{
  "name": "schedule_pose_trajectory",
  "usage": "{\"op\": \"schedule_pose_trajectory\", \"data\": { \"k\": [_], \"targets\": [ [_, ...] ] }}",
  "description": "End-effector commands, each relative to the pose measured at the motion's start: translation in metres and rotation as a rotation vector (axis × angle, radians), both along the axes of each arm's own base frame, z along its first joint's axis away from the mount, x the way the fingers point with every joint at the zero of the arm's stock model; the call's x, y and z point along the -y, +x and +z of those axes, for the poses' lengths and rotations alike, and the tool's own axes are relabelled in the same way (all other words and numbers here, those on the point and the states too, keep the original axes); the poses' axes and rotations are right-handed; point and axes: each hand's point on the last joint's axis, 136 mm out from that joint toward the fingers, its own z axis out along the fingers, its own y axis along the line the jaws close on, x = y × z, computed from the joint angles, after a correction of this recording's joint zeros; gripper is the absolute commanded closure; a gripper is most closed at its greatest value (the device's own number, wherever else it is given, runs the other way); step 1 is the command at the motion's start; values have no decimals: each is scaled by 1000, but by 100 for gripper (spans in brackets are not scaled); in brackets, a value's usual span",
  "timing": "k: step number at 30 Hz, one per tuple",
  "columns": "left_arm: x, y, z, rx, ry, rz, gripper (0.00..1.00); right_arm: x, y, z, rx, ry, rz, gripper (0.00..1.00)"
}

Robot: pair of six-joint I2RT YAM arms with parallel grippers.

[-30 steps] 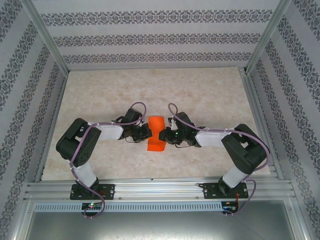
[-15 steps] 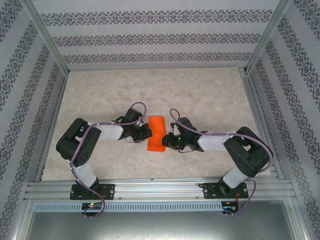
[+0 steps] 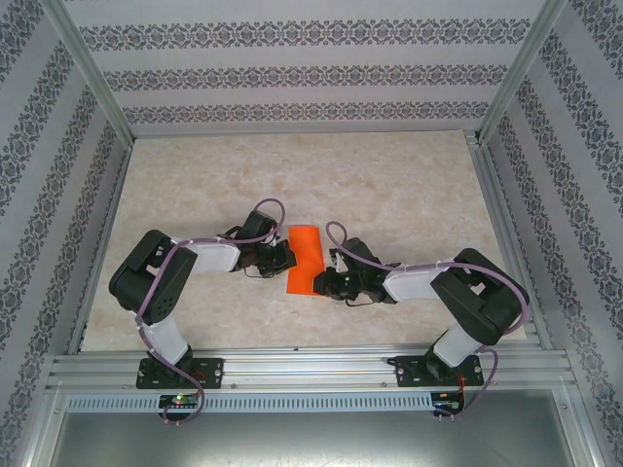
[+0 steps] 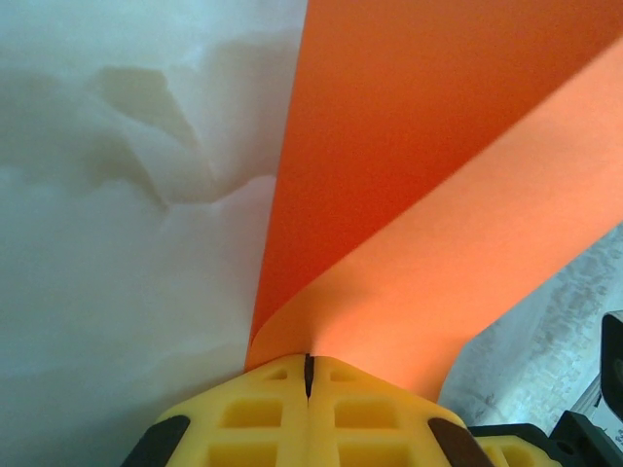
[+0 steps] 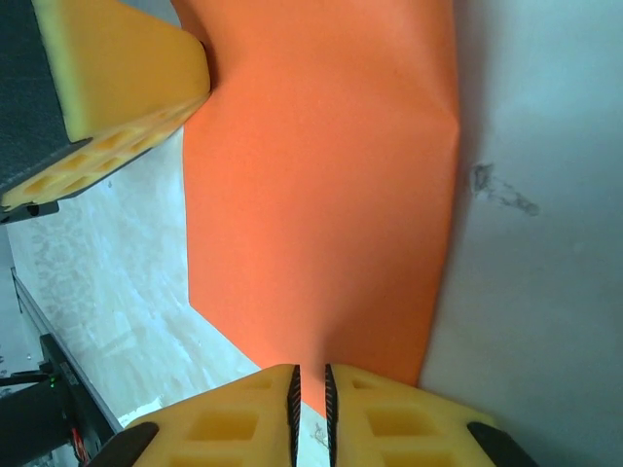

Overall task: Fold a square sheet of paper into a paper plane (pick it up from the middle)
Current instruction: Fold the square sheet of paper in half at the center of the table.

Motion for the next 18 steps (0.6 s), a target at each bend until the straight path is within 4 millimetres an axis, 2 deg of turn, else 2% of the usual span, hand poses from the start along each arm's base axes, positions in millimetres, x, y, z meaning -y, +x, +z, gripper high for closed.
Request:
{"op": "schedule_pose_trajectory", "data": {
  "k": [1, 5, 7, 9, 16, 18],
  "targets": [
    [-32, -43, -54, -175, 183, 0, 100, 6, -10, -10, -31, -52, 2, 82],
    [-32, -43, -54, -176, 186, -3, 100, -2, 0, 19, 28, -15, 12, 82],
    [-32, -43, -54, -175, 187, -2, 100, -5, 1, 26, 43, -6, 23, 82],
    [-32, -44, -55, -177, 186, 1, 100, -4, -1, 23, 41, -14, 25, 82],
    [-31, -44, -56, -180, 184, -6, 100, 14, -18, -19, -38, -105, 24, 82],
    [-30, -44, -55, -181, 180, -9, 100, 14, -22, -19, -45, -94, 31, 83]
  ]
}}
